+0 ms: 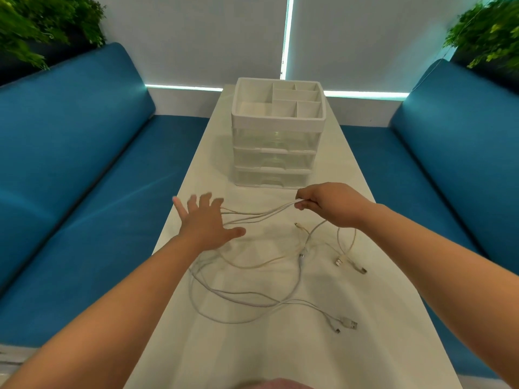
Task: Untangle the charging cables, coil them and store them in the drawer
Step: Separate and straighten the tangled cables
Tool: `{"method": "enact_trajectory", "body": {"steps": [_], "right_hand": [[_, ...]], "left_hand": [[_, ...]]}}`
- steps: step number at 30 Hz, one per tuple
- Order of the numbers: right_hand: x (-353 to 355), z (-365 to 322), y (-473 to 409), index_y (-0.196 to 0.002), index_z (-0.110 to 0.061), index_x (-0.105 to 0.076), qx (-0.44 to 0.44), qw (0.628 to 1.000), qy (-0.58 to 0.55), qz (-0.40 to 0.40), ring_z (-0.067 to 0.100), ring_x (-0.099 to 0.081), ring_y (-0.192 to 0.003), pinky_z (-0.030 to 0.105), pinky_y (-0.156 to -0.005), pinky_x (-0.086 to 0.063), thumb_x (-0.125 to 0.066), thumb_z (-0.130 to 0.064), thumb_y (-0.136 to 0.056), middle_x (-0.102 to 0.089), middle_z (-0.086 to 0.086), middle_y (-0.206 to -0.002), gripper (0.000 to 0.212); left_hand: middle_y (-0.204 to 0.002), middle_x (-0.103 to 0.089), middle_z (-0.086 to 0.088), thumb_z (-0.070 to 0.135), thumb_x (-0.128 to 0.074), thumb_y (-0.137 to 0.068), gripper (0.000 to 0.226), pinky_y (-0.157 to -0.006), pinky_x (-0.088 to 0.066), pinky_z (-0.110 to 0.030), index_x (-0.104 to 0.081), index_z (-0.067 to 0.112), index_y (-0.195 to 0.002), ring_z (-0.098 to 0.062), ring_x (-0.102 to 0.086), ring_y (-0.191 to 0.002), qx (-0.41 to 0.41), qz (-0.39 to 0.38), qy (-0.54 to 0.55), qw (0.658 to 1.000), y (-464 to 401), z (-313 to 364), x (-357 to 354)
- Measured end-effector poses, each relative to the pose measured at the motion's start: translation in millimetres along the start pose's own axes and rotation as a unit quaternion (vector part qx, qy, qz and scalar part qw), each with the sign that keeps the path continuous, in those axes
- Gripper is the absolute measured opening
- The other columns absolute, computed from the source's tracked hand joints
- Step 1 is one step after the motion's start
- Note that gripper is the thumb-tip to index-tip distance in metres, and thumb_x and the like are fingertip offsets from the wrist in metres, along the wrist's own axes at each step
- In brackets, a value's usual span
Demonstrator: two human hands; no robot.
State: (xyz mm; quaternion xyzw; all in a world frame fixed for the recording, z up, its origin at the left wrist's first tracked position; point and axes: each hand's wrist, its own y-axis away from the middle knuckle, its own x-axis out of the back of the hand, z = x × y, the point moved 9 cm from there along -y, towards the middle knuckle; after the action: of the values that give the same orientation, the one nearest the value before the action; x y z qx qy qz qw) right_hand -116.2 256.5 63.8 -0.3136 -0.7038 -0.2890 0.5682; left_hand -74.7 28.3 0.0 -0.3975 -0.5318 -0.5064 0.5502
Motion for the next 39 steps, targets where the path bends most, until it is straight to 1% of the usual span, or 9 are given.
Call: {"method": "enact_trajectory", "body": {"steps": [4, 10, 15, 18, 21, 24, 26, 28, 39], "right_hand": [[-1.2, -5.2, -2.0, -0.099, -0.023, -0.06, 0.012, 1.0, 0.011, -0.002, 0.012, -0.054, -0.081, 0.028, -0.07, -0.04, -0.04, -0.035, -0.102, -0.063, -0.013, -0.095, 0.025], [6.8, 6.8, 4.0, -0.097, -0.019, -0.059, -0.007, 1.0, -0.007, 0.011, 0.015, -0.056, -0.082, 0.034, -0.075, -0.047, -0.039, -0.039, -0.101, -0.063, -0.012, -0.093, 0.03], [7.8, 7.4, 4.3, -0.1, -0.02, -0.06, -0.002, 1.0, -0.008, 0.014, 0.013, -0.056, -0.084, 0.034, -0.078, -0.048, -0.039, -0.04, -0.101, -0.063, -0.014, -0.096, 0.029], [9.1, 5.3, 1.3, -0.099, -0.019, -0.061, 0.001, 1.0, -0.008, 0.012, 0.012, -0.054, -0.082, 0.032, -0.077, -0.047, -0.039, -0.038, -0.101, -0.06, -0.015, -0.093, 0.029], [13.9, 1.2, -2.7, -0.101, -0.019, -0.061, 0.007, 1.0, -0.009, 0.025, 0.013, -0.057, -0.084, 0.033, -0.077, -0.048, -0.039, -0.037, -0.101, -0.067, -0.01, -0.098, 0.029], [23.6, 3.5, -5.7, -0.104, -0.02, -0.061, -0.007, 0.997, 0.001, 0.071, 0.012, -0.061, -0.086, 0.035, -0.077, -0.051, -0.037, -0.037, -0.101, -0.07, -0.009, -0.102, 0.03], [30.0, 3.9, -6.0, -0.102, -0.021, -0.059, -0.02, 0.993, 0.043, 0.112, 0.019, -0.062, -0.079, 0.038, -0.07, -0.053, -0.035, -0.042, -0.1, -0.069, -0.004, -0.093, 0.032], [33.1, 4.5, -6.0, -0.098, -0.021, -0.057, -0.039, 0.987, 0.058, 0.142, 0.023, -0.059, -0.072, 0.037, -0.063, -0.051, -0.033, -0.043, -0.101, -0.065, -0.001, -0.085, 0.032], [22.5, -2.5, -19.6, -0.13, -0.02, -0.051, -0.064, 0.993, 0.092, 0.039, 0.025, -0.052, -0.107, 0.037, -0.092, -0.042, -0.048, -0.031, -0.096, -0.061, 0.008, -0.121, 0.036]], "left_hand": [[-0.163, 0.015, -0.008, 0.077, -0.067, -0.065, 0.133, -0.11, 0.02, -0.056, 0.016, 0.021, -0.154, -0.033, 0.014, -0.149, -0.046, 0.06, -0.014, 0.997, -4.1, 40.6, 36.5], [-0.134, -0.053, 0.006, 0.074, -0.068, -0.066, 0.066, -0.118, 0.003, -0.052, -0.055, 0.031, -0.114, -0.021, -0.04, -0.134, -0.055, -0.007, 0.129, 0.99, -10.6, 38.5, 33.9], [-0.113, -0.054, -0.002, 0.083, -0.066, -0.057, 0.088, -0.097, -0.043, -0.042, -0.05, 0.015, -0.11, -0.025, -0.049, -0.11, 0.009, 0.007, 0.164, 0.986, -4.3, 22.1, 19.7], [-0.137, -0.033, -0.006, 0.079, -0.071, -0.056, 0.111, -0.107, -0.036, -0.041, -0.031, 0.015, -0.136, -0.027, -0.03, -0.128, -0.027, 0.072, 0.149, 0.986, -5.0, 26.8, 31.5], [-0.154, -0.026, 0.002, 0.05, -0.069, -0.084, 0.075, -0.122, 0.0, -0.044, -0.03, 0.025, -0.144, -0.022, -0.01, -0.148, -0.229, 0.063, 0.155, 0.959, 2.3, 63.8, 36.4], [-0.109, -0.066, 0.006, 0.032, -0.044, -0.103, 0.017, -0.121, -0.013, -0.043, -0.057, 0.021, -0.106, -0.016, -0.057, -0.115, -0.261, -0.026, 0.201, 0.944, 4.2, 72.7, 21.9], [-0.081, -0.06, 0.003, 0.037, -0.038, -0.104, 0.026, -0.092, -0.044, -0.035, -0.05, 0.017, -0.093, -0.015, -0.059, -0.08, -0.213, -0.073, 0.284, 0.932, 4.4, 66.7, 13.5], [-0.073, -0.049, 0.002, 0.044, -0.038, -0.102, 0.03, -0.064, -0.038, -0.028, -0.048, 0.019, -0.09, -0.009, -0.045, -0.065, -0.195, -0.062, 0.345, 0.916, 7.6, 64.0, 18.0], [-0.07, -0.04, 0.008, 0.037, -0.044, -0.102, 0.028, -0.055, -0.033, -0.015, -0.06, 0.016, -0.094, 0.0, -0.034, -0.055, -0.18, -0.041, 0.463, 0.867, 11.0, 65.0, 35.5]]}}
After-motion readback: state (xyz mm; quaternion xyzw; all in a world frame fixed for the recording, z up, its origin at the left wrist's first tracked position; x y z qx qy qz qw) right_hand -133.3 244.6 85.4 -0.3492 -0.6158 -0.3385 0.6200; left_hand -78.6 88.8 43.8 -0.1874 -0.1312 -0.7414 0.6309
